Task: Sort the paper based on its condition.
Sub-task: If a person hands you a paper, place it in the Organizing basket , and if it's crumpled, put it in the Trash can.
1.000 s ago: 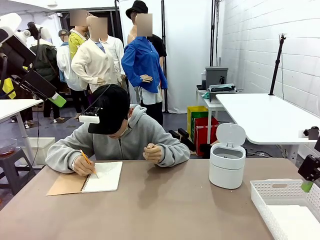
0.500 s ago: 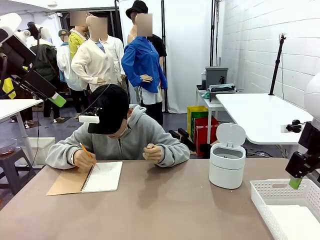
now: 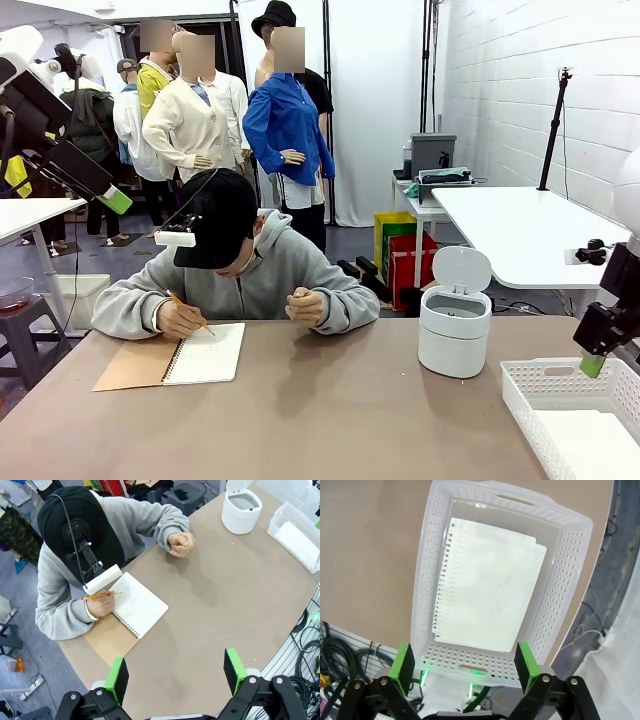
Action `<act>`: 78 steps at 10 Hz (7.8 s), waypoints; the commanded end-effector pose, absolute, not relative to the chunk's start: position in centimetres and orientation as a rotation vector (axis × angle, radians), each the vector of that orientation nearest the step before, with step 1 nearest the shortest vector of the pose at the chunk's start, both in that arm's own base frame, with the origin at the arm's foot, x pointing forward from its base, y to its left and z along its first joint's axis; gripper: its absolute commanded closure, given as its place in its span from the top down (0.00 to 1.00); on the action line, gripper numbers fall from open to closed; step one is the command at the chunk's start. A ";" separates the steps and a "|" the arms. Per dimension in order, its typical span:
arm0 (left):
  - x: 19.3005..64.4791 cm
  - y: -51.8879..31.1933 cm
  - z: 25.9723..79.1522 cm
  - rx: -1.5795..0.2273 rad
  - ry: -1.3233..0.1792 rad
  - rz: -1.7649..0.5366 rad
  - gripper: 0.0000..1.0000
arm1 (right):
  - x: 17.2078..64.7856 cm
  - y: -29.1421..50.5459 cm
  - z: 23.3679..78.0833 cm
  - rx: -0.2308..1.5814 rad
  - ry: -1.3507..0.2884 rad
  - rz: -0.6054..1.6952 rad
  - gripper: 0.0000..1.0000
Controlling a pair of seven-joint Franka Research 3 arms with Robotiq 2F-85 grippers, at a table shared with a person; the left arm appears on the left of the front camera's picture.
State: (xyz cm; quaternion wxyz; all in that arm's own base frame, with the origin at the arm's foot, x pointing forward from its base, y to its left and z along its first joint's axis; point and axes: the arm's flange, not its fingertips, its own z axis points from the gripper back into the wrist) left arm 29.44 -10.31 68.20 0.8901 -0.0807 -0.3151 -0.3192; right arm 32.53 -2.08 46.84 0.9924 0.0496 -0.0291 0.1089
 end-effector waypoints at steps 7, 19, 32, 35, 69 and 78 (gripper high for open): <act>29.4 -10.3 68.2 -0.165 -0.655 -0.661 1.00 | 35.3 8.4 49.3 0.120 -0.169 0.795 1.00; 29.4 -10.3 68.2 -0.165 -0.655 -0.661 1.00 | 40.8 24.4 61.6 0.335 -0.639 1.032 1.00; 29.4 -10.3 68.2 -0.165 -0.655 -0.661 1.00 | 40.3 24.0 65.1 0.325 -0.699 1.005 1.00; 29.4 -10.3 68.2 -0.165 -0.655 -0.661 1.00 | 40.3 24.0 65.1 0.325 -0.699 1.005 1.00; 29.4 -10.3 68.2 -0.165 -0.655 -0.661 1.00 | 40.5 23.9 65.0 0.315 -0.677 0.990 1.00; 29.4 -10.3 68.2 -0.165 -0.655 -0.661 1.00 | 45.4 25.0 61.3 0.369 -0.364 0.735 1.00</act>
